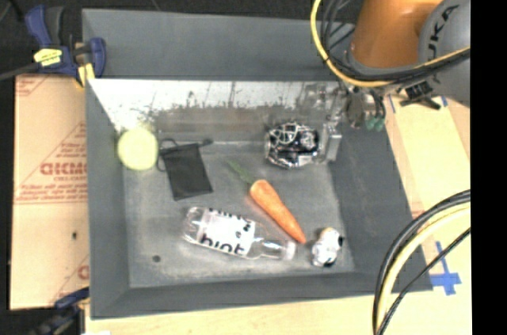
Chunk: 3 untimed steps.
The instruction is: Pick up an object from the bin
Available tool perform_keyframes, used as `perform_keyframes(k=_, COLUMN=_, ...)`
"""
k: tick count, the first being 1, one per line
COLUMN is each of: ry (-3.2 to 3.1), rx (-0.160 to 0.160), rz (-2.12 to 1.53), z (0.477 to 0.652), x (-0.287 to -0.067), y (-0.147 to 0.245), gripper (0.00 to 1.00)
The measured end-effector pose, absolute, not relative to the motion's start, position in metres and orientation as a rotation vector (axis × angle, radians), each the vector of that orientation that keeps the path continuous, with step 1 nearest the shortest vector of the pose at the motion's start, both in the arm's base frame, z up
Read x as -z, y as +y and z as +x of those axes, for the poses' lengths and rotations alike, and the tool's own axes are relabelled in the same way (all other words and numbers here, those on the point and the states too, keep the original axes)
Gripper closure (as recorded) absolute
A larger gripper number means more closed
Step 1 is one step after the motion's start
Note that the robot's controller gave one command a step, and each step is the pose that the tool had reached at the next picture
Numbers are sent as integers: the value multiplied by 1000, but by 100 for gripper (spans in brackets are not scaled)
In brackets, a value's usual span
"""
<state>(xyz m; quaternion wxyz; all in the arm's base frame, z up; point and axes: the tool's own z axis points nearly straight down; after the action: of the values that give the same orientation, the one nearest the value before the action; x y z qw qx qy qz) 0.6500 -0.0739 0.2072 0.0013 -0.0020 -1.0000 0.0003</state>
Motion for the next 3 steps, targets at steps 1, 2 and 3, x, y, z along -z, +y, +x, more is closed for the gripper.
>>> perform_keyframes(k=1, ry=-3147, rx=-2, rz=-4, z=651, x=-213, y=-74, gripper=0)
perform_keyframes(k=2, ry=-3150, rx=-3, rz=-15, z=652, x=-145, y=-74, gripper=0)
perform_keyframes(k=3, ry=-3141, rx=1, rz=-93, z=651, x=-102, y=-73, gripper=0)
